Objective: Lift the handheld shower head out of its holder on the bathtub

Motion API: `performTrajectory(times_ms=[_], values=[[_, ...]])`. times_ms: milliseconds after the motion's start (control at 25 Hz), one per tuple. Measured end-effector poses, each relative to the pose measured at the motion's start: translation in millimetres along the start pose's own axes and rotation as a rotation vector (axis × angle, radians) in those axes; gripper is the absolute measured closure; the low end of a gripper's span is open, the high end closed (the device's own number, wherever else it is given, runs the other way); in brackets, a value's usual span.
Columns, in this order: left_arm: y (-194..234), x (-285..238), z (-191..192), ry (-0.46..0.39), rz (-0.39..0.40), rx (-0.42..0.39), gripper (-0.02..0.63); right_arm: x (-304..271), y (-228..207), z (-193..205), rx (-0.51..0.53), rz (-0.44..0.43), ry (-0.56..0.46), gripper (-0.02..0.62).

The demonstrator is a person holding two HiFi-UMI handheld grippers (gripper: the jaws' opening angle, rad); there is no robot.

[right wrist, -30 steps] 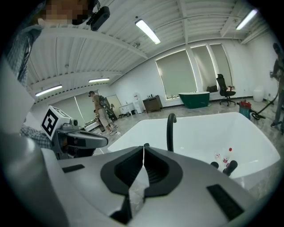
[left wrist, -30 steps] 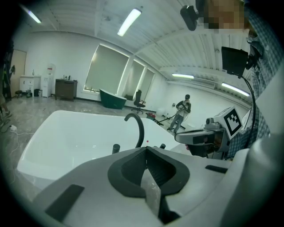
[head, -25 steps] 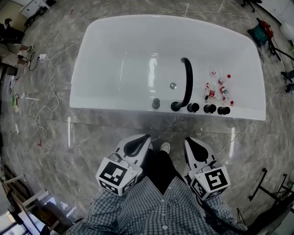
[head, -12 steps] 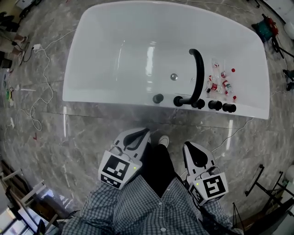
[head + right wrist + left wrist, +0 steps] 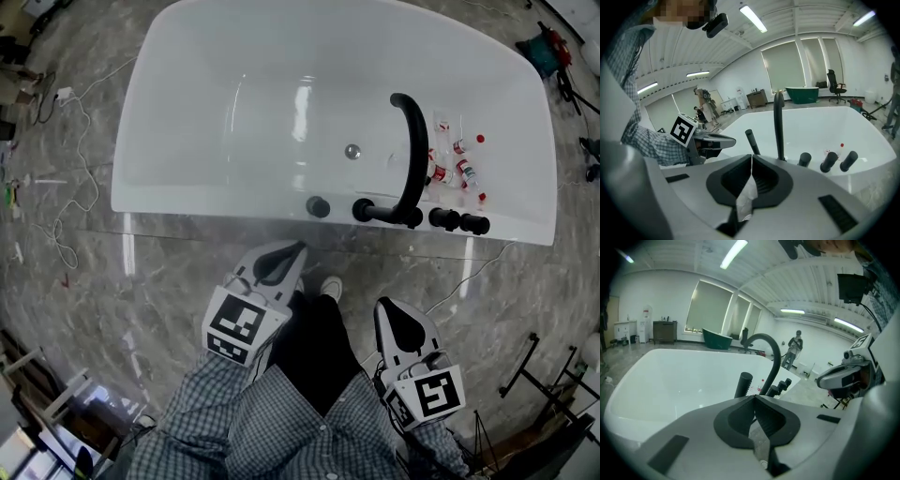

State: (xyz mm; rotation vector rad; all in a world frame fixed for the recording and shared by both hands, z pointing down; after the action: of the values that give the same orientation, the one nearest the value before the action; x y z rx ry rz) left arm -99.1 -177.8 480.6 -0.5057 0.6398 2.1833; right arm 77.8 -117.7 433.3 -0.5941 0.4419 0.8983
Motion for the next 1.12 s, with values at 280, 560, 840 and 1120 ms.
performTrajectory(times_ms=[280, 560, 840, 1120], values=[[23.7, -34.2, 30.8, 0.028, -0.062, -0.012, 0.595, -11.3, -16.7, 18.3, -0.028, 0.007, -0.001, 0.577], [36.7, -65.4, 57.0, 0.095, -0.067, -0.018, 0.595, -17.9, -33.5, 36.3, -0.057, 0.015, 0.019, 0.577], [46.1, -92.2, 76.0, 0.14, -0.104, -0.059, 0.594, -25.1, -49.8, 50.9, -0.093, 0.024, 0.026, 0.577], [48.7, -116.3, 90.7, 0.182, -0.154, -0.067, 0.572, -24.7, -63.6, 65.7, -0.117, 0.033, 0.037, 0.577]])
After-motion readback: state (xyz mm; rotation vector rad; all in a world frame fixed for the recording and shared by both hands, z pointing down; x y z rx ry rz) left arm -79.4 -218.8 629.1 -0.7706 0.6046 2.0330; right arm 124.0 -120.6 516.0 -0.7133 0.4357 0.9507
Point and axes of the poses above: the fingertips, and each gripper's own axes: x backward along the fingers, y to its left, z out of its underside, the point moved 5 cm from there along x, backward along the fingers, and after that the axes turned 1 degree about -y, right-handed, at the moved point
